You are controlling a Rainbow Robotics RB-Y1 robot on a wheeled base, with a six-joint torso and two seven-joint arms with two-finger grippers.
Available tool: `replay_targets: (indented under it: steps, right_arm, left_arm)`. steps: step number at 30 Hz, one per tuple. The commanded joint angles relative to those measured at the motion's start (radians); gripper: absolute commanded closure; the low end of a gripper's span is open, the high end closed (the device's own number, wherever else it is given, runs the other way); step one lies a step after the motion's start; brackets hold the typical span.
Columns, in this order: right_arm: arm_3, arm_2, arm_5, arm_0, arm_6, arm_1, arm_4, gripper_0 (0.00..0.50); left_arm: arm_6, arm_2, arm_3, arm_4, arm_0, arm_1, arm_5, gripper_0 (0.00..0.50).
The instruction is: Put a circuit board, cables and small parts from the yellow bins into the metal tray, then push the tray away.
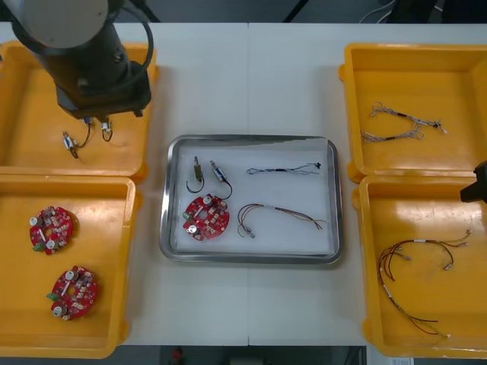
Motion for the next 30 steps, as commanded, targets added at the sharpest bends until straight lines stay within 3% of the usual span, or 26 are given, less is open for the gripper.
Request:
replay_targets:
  steps: [1, 10, 14, 25, 30]
  right_arm:
    - [-0.053, 0.033, 0.039, -0.034, 0.029, -0.033, -0.007, 0.0]
    - [-0.171, 0.164, 0.034, -0.101, 0.07, -0.033, -0.024, 0.0]
    - [-0.228, 0.239, 0.024, -0.138, 0.093, -0.033, -0.036, 0.0]
    - [-0.275, 0.481, -0.07, -0.274, 0.297, -0.032, -0.07, 0.0]
    - [-0.275, 0.653, -0.113, -0.363, 0.372, -0.016, -0.049, 0.0]
  left_arm:
    - [0.02, 0.071, 0.003, 0.066, -0.047, 0.105, 0.01, 0.0]
    - [-0.097, 0.1, 0.023, 0.123, -0.046, 0.172, 0.01, 0.0]
    - [-0.111, 0.107, 0.0, 0.188, -0.014, 0.238, 0.005, 0.0]
    - [-0.264, 0.29, -0.086, 0.234, 0.224, 0.367, -0.07, 0.0]
    - [-0.322, 0.362, -0.132, 0.254, 0.347, 0.422, -0.113, 0.0]
